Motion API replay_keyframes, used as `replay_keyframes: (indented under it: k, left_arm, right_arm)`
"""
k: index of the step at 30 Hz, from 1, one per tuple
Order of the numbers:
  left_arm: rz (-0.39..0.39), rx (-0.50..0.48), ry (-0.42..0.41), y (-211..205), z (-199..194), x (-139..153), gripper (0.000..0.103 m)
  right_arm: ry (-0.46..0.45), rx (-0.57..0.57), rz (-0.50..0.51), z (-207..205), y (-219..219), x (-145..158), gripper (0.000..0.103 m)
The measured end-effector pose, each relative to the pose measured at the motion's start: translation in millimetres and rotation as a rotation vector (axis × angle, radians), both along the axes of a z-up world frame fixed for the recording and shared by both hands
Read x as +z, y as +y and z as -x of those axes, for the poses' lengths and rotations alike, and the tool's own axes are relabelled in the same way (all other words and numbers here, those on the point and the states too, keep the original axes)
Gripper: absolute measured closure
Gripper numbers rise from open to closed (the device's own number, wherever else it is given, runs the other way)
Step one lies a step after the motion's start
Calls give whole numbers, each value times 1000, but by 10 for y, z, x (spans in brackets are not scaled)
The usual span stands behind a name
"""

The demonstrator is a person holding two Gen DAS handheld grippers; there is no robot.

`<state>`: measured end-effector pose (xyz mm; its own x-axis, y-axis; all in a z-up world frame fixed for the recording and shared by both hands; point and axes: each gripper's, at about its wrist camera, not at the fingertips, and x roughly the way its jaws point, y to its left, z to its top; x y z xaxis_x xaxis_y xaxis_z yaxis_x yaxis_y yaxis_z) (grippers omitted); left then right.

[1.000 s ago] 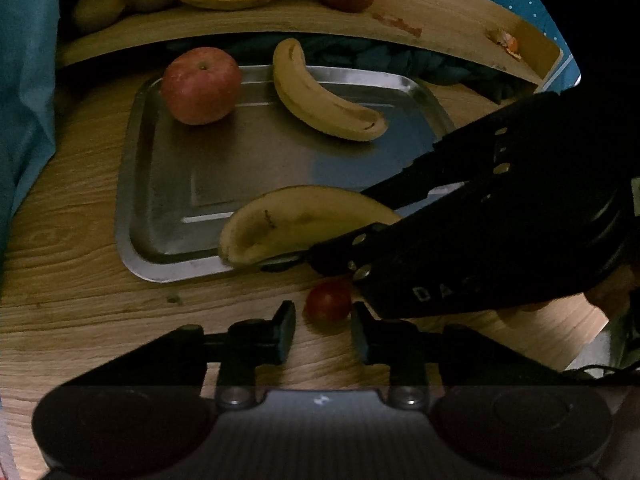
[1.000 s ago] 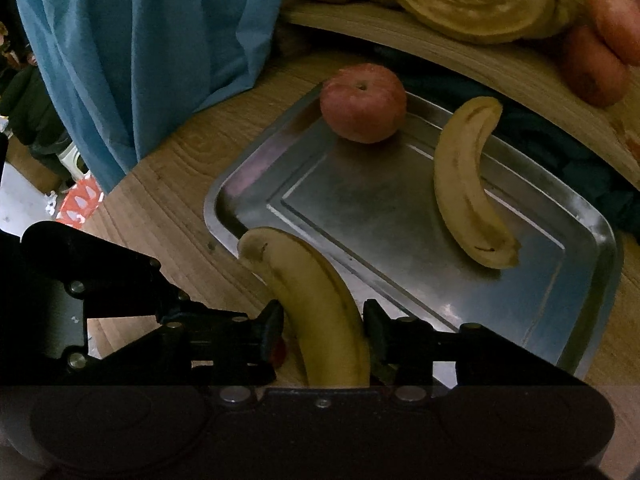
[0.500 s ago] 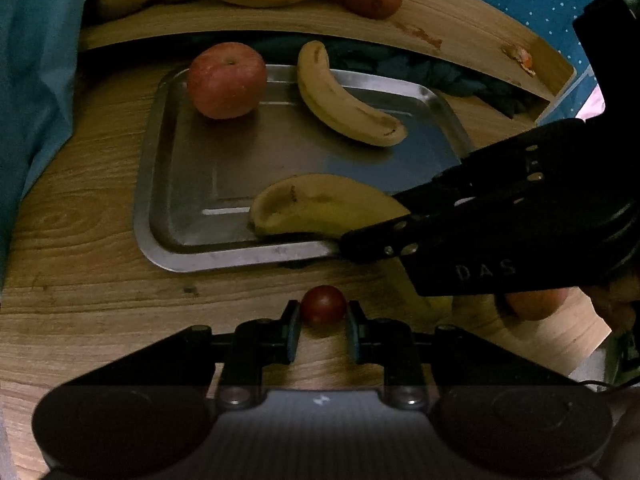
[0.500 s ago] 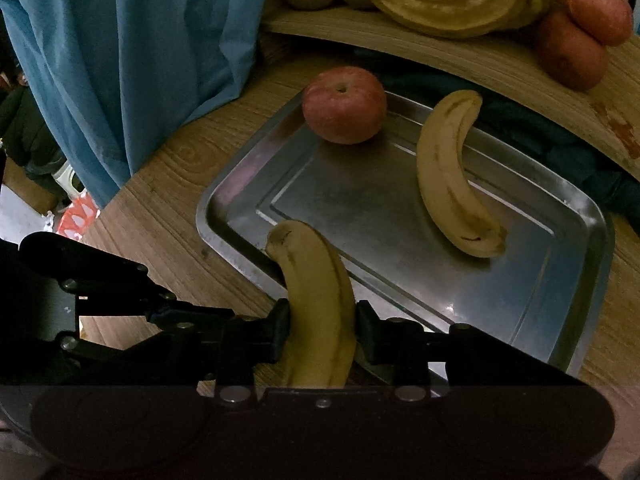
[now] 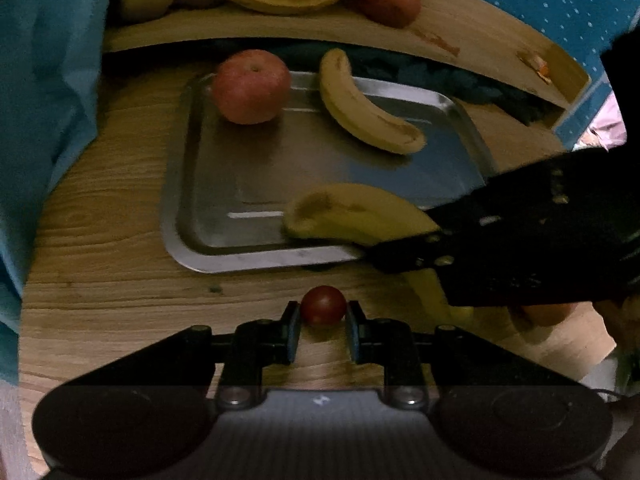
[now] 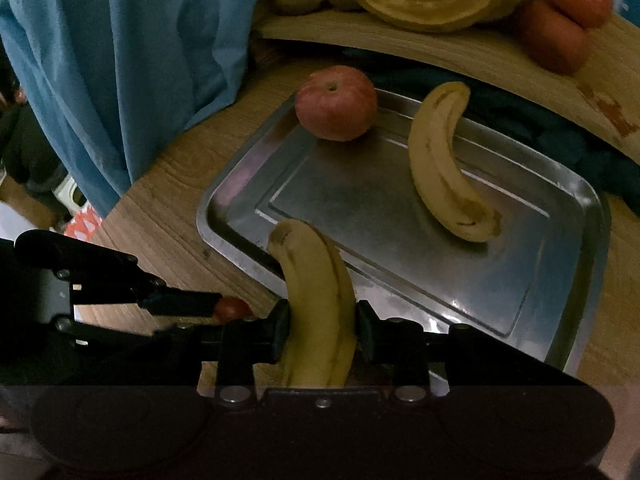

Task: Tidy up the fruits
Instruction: 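Carry the banana in the right tool while the left tool carries the tomato over the tray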

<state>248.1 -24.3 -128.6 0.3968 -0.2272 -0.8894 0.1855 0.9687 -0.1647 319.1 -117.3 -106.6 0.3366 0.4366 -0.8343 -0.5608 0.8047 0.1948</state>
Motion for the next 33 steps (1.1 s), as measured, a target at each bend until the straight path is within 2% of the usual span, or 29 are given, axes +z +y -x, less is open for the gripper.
replay_keyframes:
  k: [10, 18, 27, 33]
  left_arm:
    - [-20, 75, -31, 196, -80, 160, 77]
    - [-42, 86, -74, 249, -301, 307, 77]
    - [-64, 96, -90, 202, -637, 336, 77]
    - [-78, 97, -73, 194, -840, 283, 76]
  right_arm:
    - [-8, -96, -89, 63, -224, 155, 66]
    - [-51, -186, -145, -7, -462, 338, 66]
    - [-107, -273, -172, -277, -715, 498, 66]
    - [-114, -290, -176, -548, -765, 458, 66]
